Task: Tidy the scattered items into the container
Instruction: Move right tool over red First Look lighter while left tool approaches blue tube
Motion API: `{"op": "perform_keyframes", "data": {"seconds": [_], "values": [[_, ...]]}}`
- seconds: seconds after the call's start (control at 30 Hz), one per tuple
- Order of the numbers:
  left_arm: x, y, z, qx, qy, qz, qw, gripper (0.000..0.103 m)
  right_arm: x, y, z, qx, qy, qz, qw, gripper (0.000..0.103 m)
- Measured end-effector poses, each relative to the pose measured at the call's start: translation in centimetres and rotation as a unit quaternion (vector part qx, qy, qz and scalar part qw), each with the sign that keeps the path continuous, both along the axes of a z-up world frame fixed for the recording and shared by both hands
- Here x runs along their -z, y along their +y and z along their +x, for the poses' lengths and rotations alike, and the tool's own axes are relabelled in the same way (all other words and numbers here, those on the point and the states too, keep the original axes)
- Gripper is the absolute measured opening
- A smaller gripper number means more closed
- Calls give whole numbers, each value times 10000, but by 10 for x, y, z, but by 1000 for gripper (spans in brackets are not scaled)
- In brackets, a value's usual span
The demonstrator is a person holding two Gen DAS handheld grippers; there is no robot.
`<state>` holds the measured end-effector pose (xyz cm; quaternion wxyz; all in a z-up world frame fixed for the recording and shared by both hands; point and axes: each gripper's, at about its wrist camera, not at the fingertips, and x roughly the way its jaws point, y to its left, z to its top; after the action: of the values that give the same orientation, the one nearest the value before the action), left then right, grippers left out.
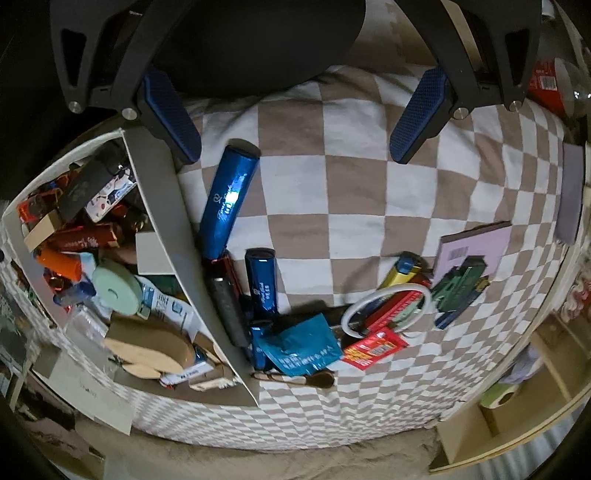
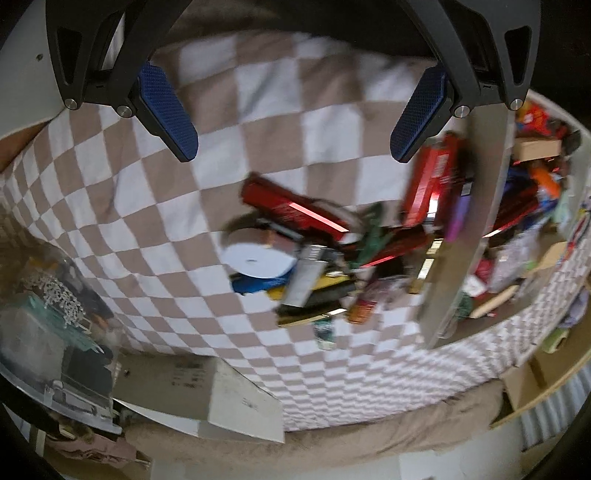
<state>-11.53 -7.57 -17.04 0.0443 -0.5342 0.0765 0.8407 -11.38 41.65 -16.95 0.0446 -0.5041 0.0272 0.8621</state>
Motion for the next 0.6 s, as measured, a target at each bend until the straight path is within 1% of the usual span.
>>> {"op": "perform_keyframes", "data": {"seconds": [0.1, 0.17, 0.33, 0.4, 0.6], "values": [[6, 6, -4, 133, -79, -88, 9998, 103, 10, 7, -13, 61, -158, 116, 9998, 103], [10, 10, -6, 222, -147, -187, 9995, 103, 13, 10, -21, 77, -205, 75, 9997, 103], [21, 16, -11, 346, -292, -347, 9984, 103, 16, 18, -40, 423, -151, -408, 9982, 103], [24, 17, -13, 345, -306, -386, 9982, 103, 24, 21, -49, 627, -261, -642, 9956, 103], [27, 17, -15, 424, -293, -408, 9978, 103, 32, 23, -61, 1119, -250, -582, 9917, 103]]}}
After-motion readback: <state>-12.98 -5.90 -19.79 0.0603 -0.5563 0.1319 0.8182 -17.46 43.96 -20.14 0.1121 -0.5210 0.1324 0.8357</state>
